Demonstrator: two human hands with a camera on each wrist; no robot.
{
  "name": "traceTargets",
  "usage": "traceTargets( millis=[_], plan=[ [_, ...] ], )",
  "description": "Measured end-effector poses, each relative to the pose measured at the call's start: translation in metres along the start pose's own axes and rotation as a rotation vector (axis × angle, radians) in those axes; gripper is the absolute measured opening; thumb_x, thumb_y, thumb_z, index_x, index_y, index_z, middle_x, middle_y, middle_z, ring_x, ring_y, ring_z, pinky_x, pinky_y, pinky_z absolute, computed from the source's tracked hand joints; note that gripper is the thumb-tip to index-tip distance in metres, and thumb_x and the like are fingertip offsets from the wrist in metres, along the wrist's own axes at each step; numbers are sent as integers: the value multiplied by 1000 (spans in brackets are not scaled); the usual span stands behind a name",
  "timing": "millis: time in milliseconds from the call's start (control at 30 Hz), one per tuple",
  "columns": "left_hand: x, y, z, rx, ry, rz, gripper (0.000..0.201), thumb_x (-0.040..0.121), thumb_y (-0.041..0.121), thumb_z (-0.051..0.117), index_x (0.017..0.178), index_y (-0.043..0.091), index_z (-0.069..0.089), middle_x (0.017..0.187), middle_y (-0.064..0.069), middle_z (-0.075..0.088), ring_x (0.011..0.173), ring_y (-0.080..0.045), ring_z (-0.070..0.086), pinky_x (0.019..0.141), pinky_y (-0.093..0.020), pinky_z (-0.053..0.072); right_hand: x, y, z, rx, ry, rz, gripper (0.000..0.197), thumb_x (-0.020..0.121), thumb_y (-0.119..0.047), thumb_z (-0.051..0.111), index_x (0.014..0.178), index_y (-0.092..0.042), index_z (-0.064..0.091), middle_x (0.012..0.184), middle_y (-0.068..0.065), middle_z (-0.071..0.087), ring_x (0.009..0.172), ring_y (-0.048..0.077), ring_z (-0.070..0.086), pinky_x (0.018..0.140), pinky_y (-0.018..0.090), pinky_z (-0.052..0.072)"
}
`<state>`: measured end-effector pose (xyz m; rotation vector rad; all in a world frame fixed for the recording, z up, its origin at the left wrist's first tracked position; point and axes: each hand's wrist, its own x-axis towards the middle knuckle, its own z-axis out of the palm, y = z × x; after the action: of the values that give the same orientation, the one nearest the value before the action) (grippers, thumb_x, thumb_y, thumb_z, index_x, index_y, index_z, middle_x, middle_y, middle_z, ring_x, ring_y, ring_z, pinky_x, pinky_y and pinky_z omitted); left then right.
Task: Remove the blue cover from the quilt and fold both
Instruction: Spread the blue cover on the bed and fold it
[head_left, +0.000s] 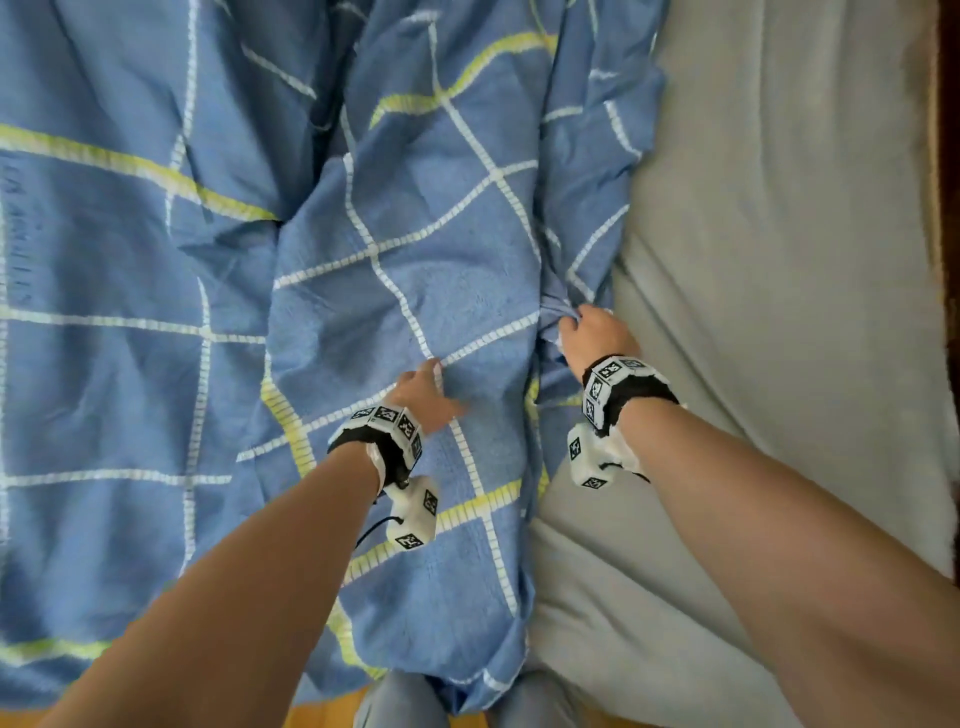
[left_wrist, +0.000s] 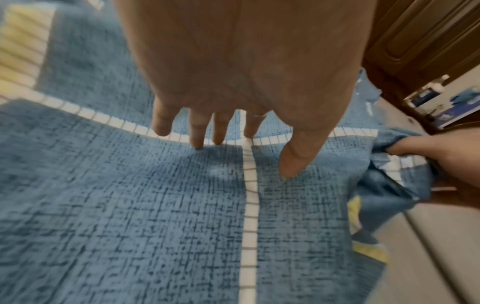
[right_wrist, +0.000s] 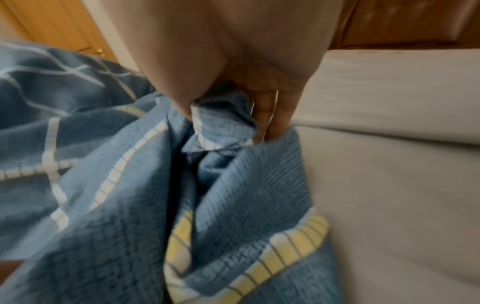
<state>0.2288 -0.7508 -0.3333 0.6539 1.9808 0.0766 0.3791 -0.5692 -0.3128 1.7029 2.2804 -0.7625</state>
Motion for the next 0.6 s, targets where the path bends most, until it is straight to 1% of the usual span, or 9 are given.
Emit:
traceTargets(
  millis=[100, 167, 233, 300, 367, 400, 467, 533, 600],
  plan=[
    [-49, 33, -9, 27, 60, 128, 83, 88, 35, 65, 154, 22, 18, 155, -13, 24, 134, -34, 41, 103, -40, 40, -38, 20, -51, 171, 114, 185, 34, 98, -28, 41, 103, -4, 64, 111, 22, 64, 96, 39, 57, 74, 37, 40],
    [-85, 58, -12, 68, 99, 229, 81, 87, 33, 65, 153, 21, 20, 153, -11, 27, 134, -32, 41, 107, -40, 39, -69, 31, -90, 331, 196, 267, 37, 99, -27, 42, 108, 1, 65, 115, 26, 63, 105, 42, 57, 81, 40, 42],
    [-127, 83, -11, 123, 99, 324, 85, 85, 35, 67, 153, 21, 19, 155, -8, 25, 137, -31, 37, 111, -44, 35, -108, 39, -127, 509, 296, 315, 35, 99, -21, 44, 106, 7, 65, 112, 31, 62, 103, 44, 56, 82, 41, 39],
    [-170, 106, -10, 181, 95, 410, 92, 82, 39, 70, 154, 22, 15, 156, -8, 23, 140, -31, 32, 113, -45, 31, -152, 44, -164, 655, 375, 325, 31, 97, -16, 46, 94, 8, 66, 98, 33, 62, 92, 43, 55, 73, 38, 33],
    [-211, 125, -8, 191, 91, 470, 100, 78, 48, 73, 154, 23, 13, 157, -8, 23, 141, -31, 30, 113, -45, 31, -201, 47, -198, 785, 421, 328, 29, 95, -13, 47, 72, 1, 57, 76, 24, 54, 78, 35, 48, 67, 31, 28],
    [-231, 134, -6, 189, 85, 500, 106, 75, 55, 74, 154, 23, 12, 157, -8, 22, 142, -31, 29, 113, -47, 31, -225, 49, -214, 845, 451, 331, 30, 94, -11, 48, 66, -1, 53, 71, 21, 49, 76, 32, 44, 66, 31, 28],
    [-270, 150, 2, 222, 42, 577, 117, 68, 68, 72, 155, 22, 8, 160, -6, 18, 145, -29, 24, 114, -50, 30, -277, 55, -243, 903, 512, 340, 30, 92, -13, 50, 70, 5, 57, 75, 30, 47, 73, 32, 41, 68, 35, 31],
    [-307, 166, 14, 246, -15, 665, 122, 64, 75, 70, 155, 23, 7, 160, -5, 18, 145, -27, 24, 114, -49, 30, -326, 62, -270, 902, 575, 297, 30, 90, -18, 52, 63, -3, 51, 64, 18, 45, 70, 25, 38, 62, 32, 33],
    [-342, 178, 34, 213, -81, 743, 122, 63, 72, 73, 154, 21, 10, 157, -5, 24, 142, -27, 31, 112, -48, 34, -371, 77, -291, 814, 636, 256, 34, 91, -15, 54, 60, -11, 42, 61, 8, 40, 69, 22, 37, 62, 34, 31]
  ],
)
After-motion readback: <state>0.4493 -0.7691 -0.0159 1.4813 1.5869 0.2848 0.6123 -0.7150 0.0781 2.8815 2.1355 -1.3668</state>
